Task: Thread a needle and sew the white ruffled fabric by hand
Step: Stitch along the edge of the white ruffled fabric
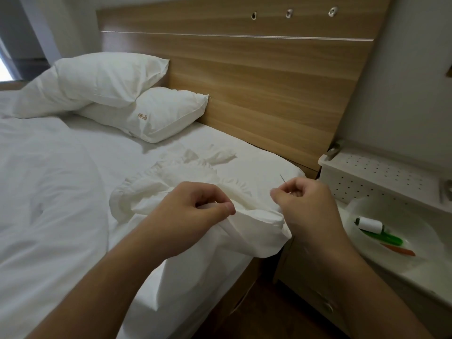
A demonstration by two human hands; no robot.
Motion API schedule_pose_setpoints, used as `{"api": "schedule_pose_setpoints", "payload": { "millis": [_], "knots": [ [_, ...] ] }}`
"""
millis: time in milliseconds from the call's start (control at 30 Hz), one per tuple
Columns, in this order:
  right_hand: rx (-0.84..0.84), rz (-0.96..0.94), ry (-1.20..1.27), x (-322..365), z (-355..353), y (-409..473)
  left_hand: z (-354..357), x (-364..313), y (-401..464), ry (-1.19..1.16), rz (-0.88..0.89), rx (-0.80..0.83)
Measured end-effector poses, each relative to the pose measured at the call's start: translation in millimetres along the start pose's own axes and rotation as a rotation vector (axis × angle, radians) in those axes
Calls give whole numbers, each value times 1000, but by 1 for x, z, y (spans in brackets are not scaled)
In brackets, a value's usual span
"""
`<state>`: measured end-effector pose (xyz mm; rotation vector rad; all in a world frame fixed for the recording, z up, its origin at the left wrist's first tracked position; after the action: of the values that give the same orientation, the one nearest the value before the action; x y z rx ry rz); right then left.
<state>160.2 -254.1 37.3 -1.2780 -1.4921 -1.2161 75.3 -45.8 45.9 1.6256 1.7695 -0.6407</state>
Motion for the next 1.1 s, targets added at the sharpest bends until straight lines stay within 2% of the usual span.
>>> {"api": "schedule_pose_setpoints", "payload": {
  "millis": [100,167,300,367,567,700,800,867,933,1000,1100],
  "knots": [
    [5,31,36,-2,-3,1,-1,2,1,-6,-18,-10],
    [76,-44,110,9,0,-2,-1,2,0,0,-20,-7],
    [426,-183,104,30,31,-20,0,-1,1,20,28,-8],
    [497,-224,49,30,44,-27,0,-3,2,17,58,-8],
    [431,-266,39,32,43,-27,2,-2,2,47,52,5],
    [355,-153,232,29,31,-21,1,1,3,51,15,8],
    [224,-49,380,21,18,-14,-1,3,2,31,-5,2],
    [84,-19,341,12,7,-9,-2,3,1,24,-13,1],
    [-1,-37,169,8,1,-5,-2,2,1,23,-20,0],
    [25,-64,80,9,4,-7,-1,3,1,22,-23,0],
    [228,-117,140,19,18,-13,-1,2,1,22,-16,-2]
  ]
}}
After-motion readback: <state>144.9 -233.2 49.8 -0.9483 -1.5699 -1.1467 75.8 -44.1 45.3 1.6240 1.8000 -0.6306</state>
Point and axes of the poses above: each hand's wrist, its own y-axis towards the middle knuckle, its own z-axis out of the palm, x = y × z, the point moved 8 cm from there along y, towards the middle knuckle, and after that the axes turned 13 degrees about y, right-handed, at the moved point
